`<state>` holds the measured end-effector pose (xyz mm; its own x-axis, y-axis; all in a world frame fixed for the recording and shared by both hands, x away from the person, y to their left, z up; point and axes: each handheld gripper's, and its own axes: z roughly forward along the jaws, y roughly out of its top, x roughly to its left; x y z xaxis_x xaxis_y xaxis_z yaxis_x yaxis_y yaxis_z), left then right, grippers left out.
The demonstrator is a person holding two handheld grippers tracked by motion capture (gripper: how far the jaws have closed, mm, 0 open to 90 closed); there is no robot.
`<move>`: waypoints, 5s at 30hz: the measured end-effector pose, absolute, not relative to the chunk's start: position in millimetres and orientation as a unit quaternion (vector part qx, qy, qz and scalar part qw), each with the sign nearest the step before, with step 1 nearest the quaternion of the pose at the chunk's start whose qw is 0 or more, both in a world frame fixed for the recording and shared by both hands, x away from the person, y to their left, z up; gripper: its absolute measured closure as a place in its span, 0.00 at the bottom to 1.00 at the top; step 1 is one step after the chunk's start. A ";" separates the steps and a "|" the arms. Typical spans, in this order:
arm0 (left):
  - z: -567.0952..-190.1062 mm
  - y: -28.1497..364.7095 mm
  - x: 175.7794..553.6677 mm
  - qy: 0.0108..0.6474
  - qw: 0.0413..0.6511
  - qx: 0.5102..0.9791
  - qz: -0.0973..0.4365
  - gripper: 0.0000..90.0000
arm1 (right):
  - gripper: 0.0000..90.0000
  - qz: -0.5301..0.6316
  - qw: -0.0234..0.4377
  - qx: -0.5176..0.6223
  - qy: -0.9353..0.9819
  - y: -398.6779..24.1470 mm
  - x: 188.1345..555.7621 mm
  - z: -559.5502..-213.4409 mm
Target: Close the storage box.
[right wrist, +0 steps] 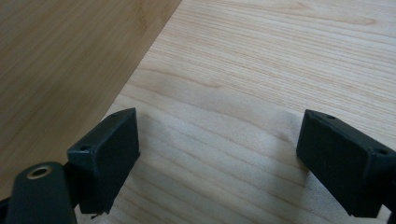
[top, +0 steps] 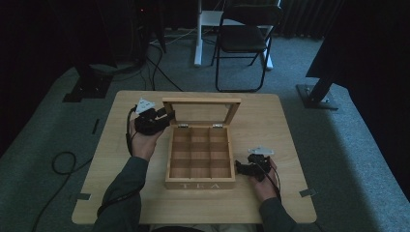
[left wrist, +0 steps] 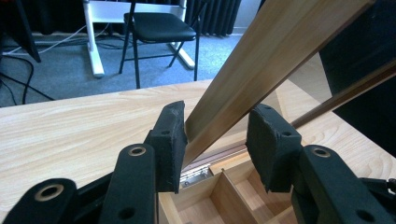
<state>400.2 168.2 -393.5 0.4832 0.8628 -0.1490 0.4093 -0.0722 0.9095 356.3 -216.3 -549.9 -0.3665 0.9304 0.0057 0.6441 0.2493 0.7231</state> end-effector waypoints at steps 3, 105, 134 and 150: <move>-393.0 168.2 399.5 0.454 0.502 0.700 0.227 0.62 | 0.14 0.326 0.219 0.519 0.759 -216.3 356.3 -549.9; -426.9 164.5 309.6 0.446 0.507 0.708 0.206 0.49 | 0.14 0.327 0.218 0.520 0.758 -216.1 356.2 -549.8; -446.1 165.0 297.4 0.459 0.498 0.711 0.191 0.49 | 0.14 0.327 0.218 0.519 0.759 -216.1 356.2 -549.9; -450.5 165.1 293.1 0.461 0.491 0.714 0.192 0.50 | 0.14 0.327 0.218 0.519 0.759 -216.1 356.1 -549.9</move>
<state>293.1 165.1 -450.5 0.5014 0.8465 -0.1789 0.4696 -0.0926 0.8780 356.1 -216.1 -549.9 -0.3652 0.9309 0.0079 0.6453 0.2470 0.7228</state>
